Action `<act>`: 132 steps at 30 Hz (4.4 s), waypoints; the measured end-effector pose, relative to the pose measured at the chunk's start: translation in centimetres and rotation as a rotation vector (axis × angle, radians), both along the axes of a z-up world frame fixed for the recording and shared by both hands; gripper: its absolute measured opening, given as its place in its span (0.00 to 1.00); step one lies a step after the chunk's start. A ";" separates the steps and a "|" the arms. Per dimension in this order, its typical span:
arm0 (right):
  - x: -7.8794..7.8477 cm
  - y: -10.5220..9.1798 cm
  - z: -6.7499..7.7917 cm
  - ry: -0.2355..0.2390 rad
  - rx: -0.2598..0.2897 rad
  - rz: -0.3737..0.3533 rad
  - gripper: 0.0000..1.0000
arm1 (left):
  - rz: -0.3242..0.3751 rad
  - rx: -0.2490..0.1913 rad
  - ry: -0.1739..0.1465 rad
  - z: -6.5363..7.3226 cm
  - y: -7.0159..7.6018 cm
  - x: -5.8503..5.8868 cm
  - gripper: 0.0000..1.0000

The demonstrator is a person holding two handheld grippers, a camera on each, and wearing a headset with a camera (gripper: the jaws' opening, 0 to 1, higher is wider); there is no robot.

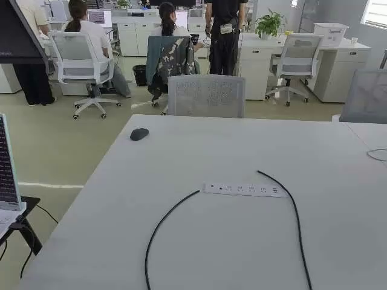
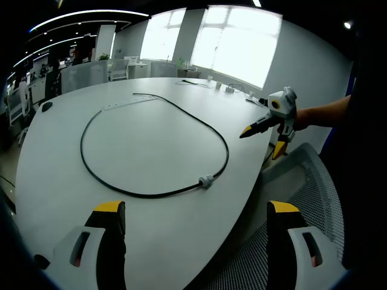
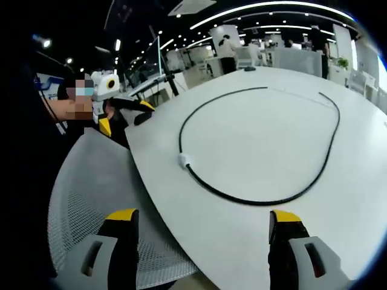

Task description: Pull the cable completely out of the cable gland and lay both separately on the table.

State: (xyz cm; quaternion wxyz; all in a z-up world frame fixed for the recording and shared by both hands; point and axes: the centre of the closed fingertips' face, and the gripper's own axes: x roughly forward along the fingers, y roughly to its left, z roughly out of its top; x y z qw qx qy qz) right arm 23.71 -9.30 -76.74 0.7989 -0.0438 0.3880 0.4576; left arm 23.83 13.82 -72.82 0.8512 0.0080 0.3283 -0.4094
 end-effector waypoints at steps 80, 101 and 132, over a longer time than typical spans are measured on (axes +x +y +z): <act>2.9 12.8 -5.3 0.030 -0.341 0.398 0.19 | -0.134 -0.019 0.036 -1.5 1.7 0.0 0.93; 3.1 12.9 -5.5 0.032 -0.345 0.442 0.06 | -0.137 -0.044 0.051 -1.4 -0.8 -0.1 0.91; 1.9 12.6 4.1 -0.074 -0.253 0.622 0.06 | -0.191 0.011 -0.053 3.1 -7.5 2.2 0.84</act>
